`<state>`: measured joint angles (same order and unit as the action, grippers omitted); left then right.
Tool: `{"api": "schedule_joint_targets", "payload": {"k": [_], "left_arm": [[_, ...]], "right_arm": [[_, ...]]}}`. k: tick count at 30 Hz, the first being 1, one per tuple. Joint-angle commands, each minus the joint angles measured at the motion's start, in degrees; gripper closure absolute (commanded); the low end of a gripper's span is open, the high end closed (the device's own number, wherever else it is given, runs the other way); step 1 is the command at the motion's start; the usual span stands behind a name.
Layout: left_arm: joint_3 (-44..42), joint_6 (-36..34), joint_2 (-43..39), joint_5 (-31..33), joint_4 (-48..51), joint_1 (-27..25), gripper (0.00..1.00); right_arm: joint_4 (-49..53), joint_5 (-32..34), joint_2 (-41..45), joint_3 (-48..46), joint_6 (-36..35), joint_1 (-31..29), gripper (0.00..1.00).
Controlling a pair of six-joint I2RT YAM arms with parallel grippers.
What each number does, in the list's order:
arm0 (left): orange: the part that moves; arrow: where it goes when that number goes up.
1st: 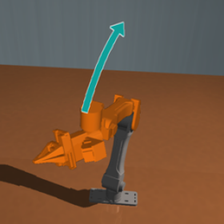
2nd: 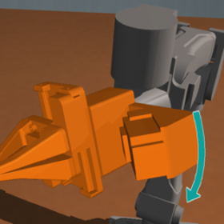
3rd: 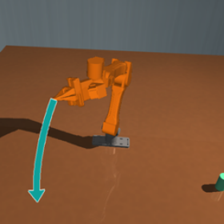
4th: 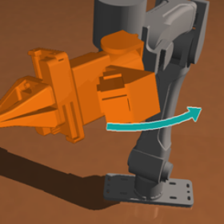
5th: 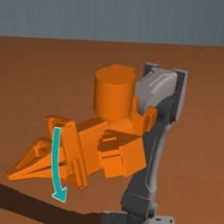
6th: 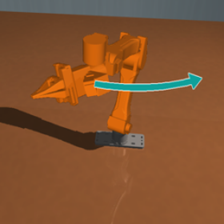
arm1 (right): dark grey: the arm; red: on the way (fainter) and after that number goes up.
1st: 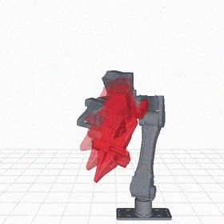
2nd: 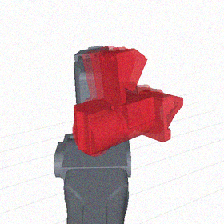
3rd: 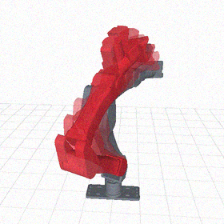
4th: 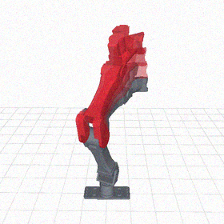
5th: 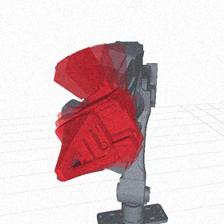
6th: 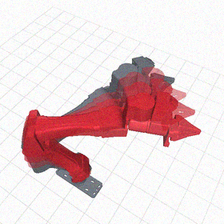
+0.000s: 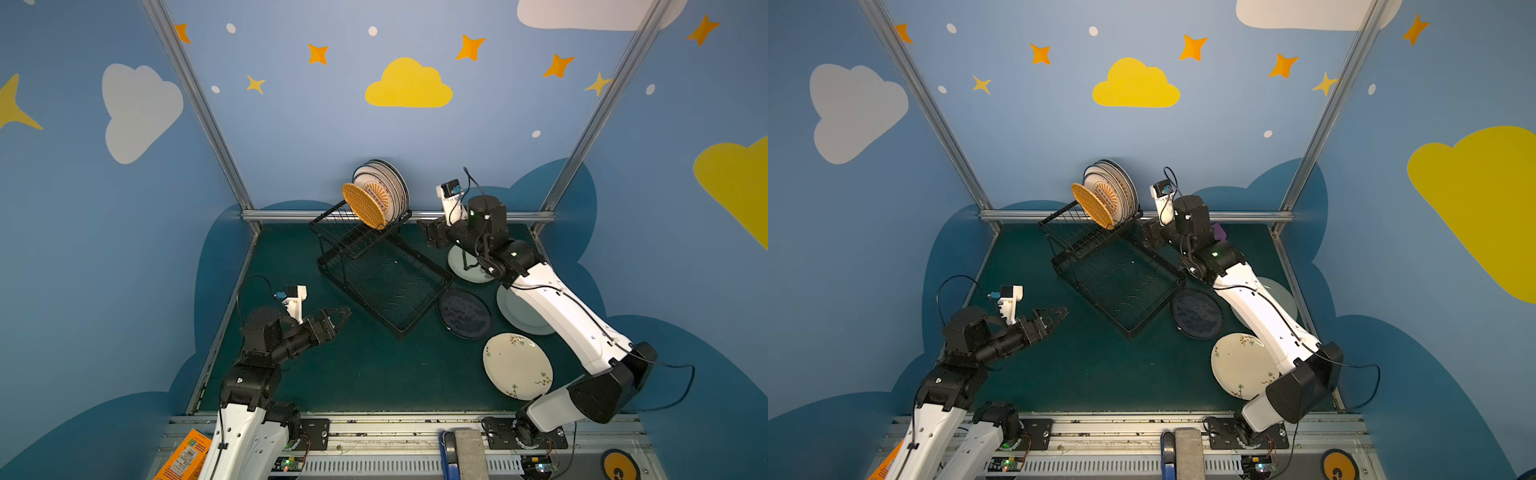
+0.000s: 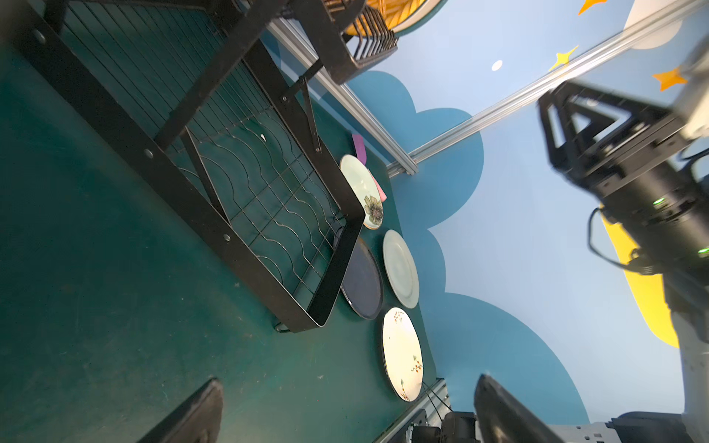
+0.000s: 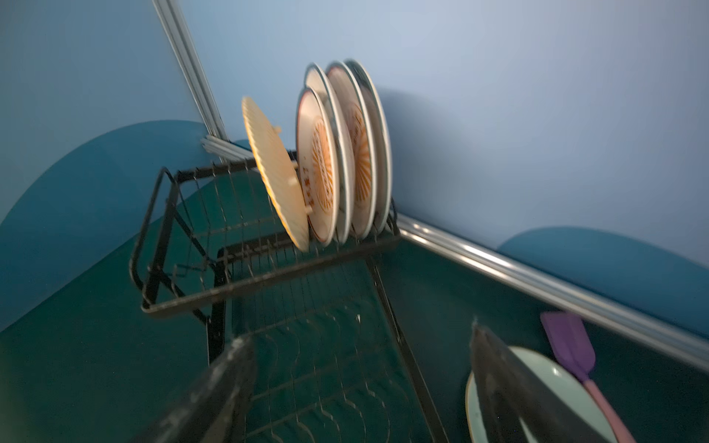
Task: Load the plates into the dish rack
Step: 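Reach the right gripper to the rack's corner while the left gripper reaches its side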
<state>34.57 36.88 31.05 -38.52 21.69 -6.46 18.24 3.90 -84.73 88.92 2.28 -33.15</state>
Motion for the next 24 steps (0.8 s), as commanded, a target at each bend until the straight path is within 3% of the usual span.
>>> {"api": "schedule_joint_targets", "payload": {"k": [1,6,11,14,18,24], "left_arm": [[-1.7,2.5,-0.2,-0.2,-3.8,-1.4,0.0],[-4.8,6.5,0.7,3.4,-7.5,-6.6,0.0],[-6.0,8.2,7.5,14.2,-9.8,-18.4,0.0],[-4.0,8.9,14.2,21.3,-8.1,-24.3,0.0],[-4.7,14.6,22.1,25.4,-16.3,-28.8,0.0],[-0.4,22.5,31.9,33.4,-16.8,-30.6,0.0]], "right_arm": [[0.6,-5.0,5.2,-6.8,7.9,5.0,0.14],[-2.1,-13.0,10.0,-20.2,17.3,13.8,0.14],[-3.9,-17.2,6.3,-25.5,21.0,18.8,0.14],[-4.9,-17.6,1.1,-24.6,22.7,19.2,0.15],[-7.5,-25.2,-8.3,-20.5,22.4,19.5,0.13],[7.9,-24.5,-19.7,-7.4,22.6,19.3,0.16]]}}
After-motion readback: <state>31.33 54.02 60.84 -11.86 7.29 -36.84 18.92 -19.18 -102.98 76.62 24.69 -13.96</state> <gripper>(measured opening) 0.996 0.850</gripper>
